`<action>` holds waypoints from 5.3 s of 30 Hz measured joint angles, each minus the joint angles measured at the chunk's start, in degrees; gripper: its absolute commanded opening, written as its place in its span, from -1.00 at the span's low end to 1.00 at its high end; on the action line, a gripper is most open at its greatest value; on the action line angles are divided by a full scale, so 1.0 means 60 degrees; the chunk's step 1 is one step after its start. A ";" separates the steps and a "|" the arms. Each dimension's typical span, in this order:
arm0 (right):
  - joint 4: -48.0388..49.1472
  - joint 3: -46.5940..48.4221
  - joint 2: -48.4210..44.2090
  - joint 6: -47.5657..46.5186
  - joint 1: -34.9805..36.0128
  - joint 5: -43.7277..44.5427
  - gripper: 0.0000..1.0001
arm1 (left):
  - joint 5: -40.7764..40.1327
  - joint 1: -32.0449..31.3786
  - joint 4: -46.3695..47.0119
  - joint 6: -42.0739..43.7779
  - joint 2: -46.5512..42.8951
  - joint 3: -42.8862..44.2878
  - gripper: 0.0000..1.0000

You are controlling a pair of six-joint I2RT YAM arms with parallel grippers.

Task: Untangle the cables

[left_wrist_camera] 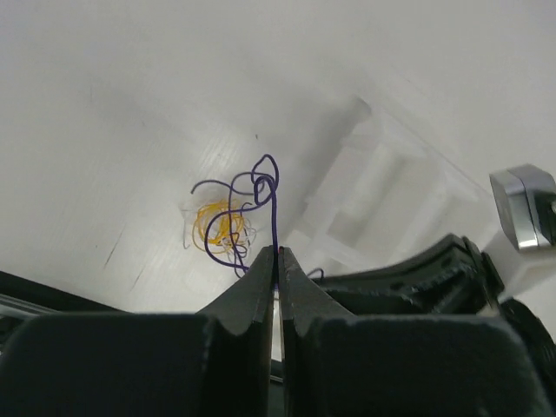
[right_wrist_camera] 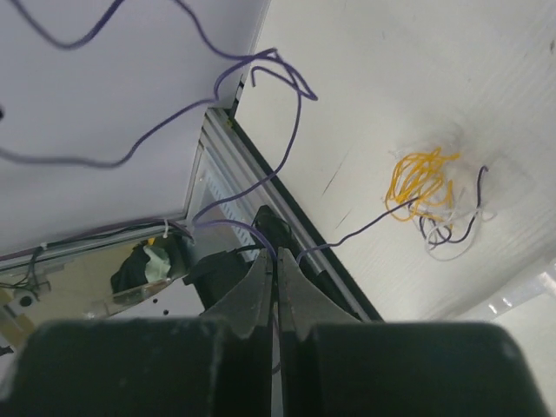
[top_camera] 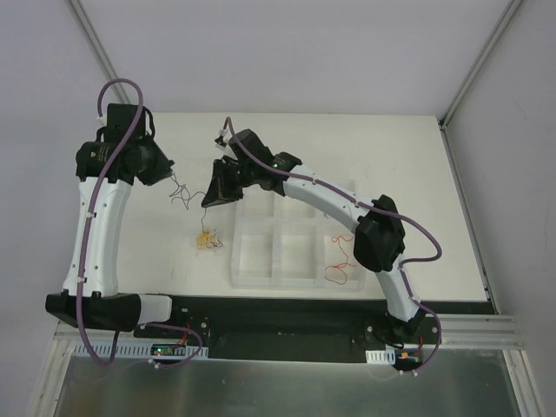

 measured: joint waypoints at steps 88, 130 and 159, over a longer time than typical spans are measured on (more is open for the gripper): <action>0.2408 0.3122 -0.0342 0.5322 -0.1180 -0.1206 -1.00 | 0.5136 0.1789 0.7235 -0.1122 0.1326 -0.8867 0.31; 0.4153 -0.0761 -0.0404 0.6798 -0.1413 -0.1366 -1.00 | 0.2328 -0.0510 0.9307 0.0441 -0.0514 -0.9023 0.24; 0.2568 0.2211 -0.0040 0.7832 -0.0969 0.0270 -1.00 | 0.0692 -0.0255 1.2203 -0.0827 0.0033 -0.9755 -0.58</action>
